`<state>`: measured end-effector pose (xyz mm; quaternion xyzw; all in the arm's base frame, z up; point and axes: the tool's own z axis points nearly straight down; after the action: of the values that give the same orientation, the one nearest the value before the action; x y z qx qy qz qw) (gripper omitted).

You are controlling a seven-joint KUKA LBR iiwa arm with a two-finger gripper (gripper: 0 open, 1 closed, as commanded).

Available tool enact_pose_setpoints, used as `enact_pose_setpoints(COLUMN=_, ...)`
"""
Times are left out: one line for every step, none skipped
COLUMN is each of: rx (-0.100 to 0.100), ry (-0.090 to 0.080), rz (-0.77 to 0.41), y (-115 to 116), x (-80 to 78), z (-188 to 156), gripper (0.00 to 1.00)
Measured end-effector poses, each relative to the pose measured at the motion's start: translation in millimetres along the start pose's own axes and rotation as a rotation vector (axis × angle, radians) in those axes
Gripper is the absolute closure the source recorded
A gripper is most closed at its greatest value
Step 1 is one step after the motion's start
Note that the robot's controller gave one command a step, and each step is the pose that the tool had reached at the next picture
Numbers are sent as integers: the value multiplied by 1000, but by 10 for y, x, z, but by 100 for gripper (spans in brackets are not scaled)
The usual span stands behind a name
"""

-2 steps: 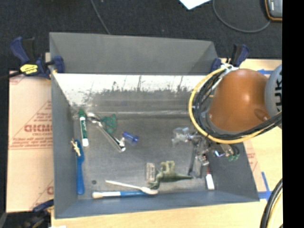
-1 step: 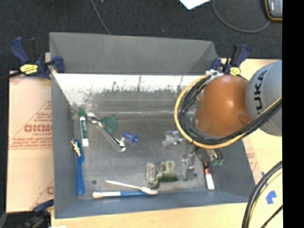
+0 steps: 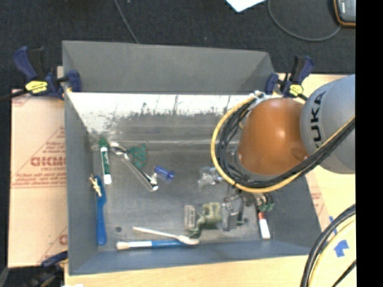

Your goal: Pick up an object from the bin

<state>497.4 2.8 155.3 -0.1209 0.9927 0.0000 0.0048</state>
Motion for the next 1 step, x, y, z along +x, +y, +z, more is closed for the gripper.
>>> enact_pose_setpoints(rx=-3, ry=4, rz=166, y=-52, x=84, z=371, gripper=0)
